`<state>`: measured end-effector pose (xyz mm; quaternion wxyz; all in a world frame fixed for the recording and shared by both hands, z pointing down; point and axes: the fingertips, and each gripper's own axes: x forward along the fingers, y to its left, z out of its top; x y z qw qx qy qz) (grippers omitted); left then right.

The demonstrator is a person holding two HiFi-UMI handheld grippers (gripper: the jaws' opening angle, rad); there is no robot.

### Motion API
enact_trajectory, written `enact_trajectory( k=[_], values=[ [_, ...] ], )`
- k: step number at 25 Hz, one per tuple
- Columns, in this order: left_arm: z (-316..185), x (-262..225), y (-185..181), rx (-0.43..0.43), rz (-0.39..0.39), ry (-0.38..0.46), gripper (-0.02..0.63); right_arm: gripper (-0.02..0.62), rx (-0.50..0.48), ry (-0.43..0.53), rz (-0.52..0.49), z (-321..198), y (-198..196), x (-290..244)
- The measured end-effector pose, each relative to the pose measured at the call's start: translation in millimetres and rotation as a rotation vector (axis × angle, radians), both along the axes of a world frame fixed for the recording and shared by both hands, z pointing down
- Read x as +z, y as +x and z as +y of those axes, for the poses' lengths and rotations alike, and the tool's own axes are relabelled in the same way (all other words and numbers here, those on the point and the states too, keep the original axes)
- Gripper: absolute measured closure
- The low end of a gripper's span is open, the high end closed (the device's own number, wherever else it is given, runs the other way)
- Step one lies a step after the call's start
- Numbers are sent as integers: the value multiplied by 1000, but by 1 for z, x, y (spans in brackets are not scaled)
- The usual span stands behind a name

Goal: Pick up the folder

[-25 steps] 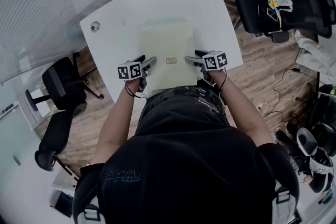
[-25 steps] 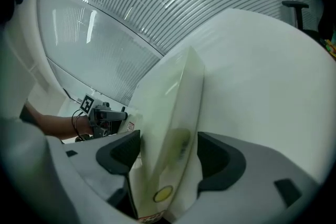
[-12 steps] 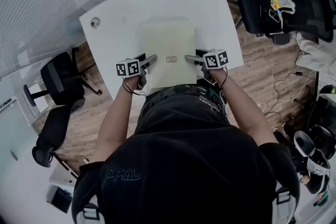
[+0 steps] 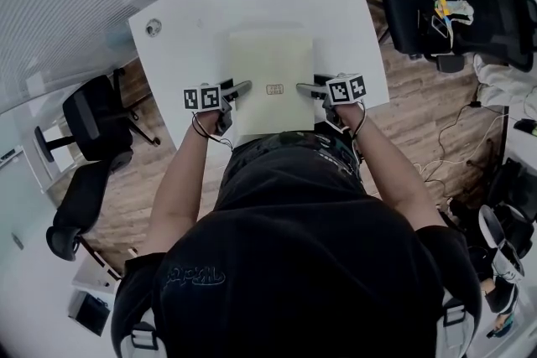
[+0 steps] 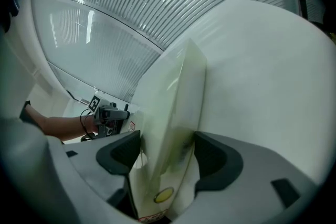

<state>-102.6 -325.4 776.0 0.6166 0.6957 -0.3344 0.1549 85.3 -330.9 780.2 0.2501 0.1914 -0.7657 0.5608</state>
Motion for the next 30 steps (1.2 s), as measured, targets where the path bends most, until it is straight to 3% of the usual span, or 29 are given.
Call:
enact_trajectory(
  k=[9, 26, 30],
  values=[
    [4, -10, 4, 2, -26, 24, 295, 268, -12, 16, 52, 1, 6, -7],
    [-8, -100, -11, 42, -52, 302, 295, 268, 55, 261, 40, -9, -7, -94],
    [-3, -120, -18, 44, -26, 347, 295, 268, 95, 310, 42, -1, -16, -116]
  ],
)
